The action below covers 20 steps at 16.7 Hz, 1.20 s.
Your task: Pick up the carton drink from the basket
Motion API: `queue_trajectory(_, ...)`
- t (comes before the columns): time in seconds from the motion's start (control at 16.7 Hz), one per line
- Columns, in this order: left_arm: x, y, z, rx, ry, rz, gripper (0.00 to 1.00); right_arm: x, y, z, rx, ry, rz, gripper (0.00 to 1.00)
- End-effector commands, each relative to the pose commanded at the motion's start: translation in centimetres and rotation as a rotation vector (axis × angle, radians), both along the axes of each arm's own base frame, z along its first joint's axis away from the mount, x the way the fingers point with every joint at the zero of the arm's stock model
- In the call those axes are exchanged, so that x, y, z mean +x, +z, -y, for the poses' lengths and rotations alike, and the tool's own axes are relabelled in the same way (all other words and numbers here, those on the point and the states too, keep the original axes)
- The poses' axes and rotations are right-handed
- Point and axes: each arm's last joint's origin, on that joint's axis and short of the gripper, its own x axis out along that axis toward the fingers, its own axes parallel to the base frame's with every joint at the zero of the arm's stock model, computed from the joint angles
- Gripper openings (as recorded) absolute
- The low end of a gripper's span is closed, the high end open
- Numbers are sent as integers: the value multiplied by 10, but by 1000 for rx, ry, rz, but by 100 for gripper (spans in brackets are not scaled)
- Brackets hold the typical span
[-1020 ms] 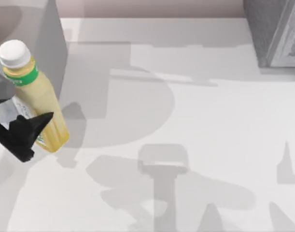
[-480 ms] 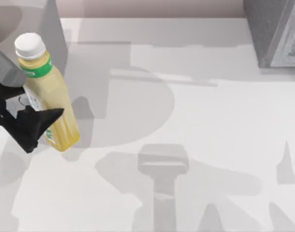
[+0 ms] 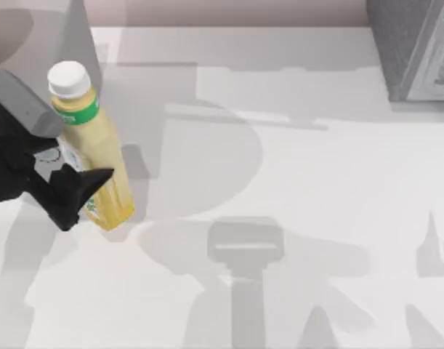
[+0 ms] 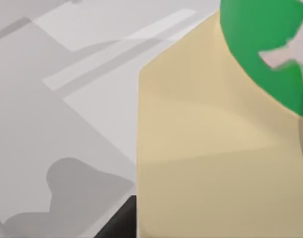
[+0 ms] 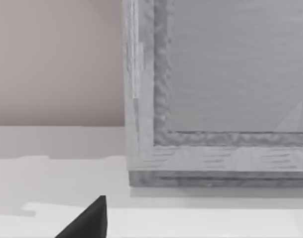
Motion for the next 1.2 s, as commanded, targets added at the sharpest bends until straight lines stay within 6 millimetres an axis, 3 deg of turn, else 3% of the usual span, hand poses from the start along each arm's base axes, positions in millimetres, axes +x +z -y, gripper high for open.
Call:
queue_trajectory(0.3,11,-23,13,-1,1,10,0,0,0,0,0,0,0,100)
queue_trajectory(0.66,13,-27,15,-2,4,16,0,0,0,0,0,0,0,100)
queue_trajectory(1.2,13,-27,15,-2,4,16,68,0,0,0,0,0,0,100)
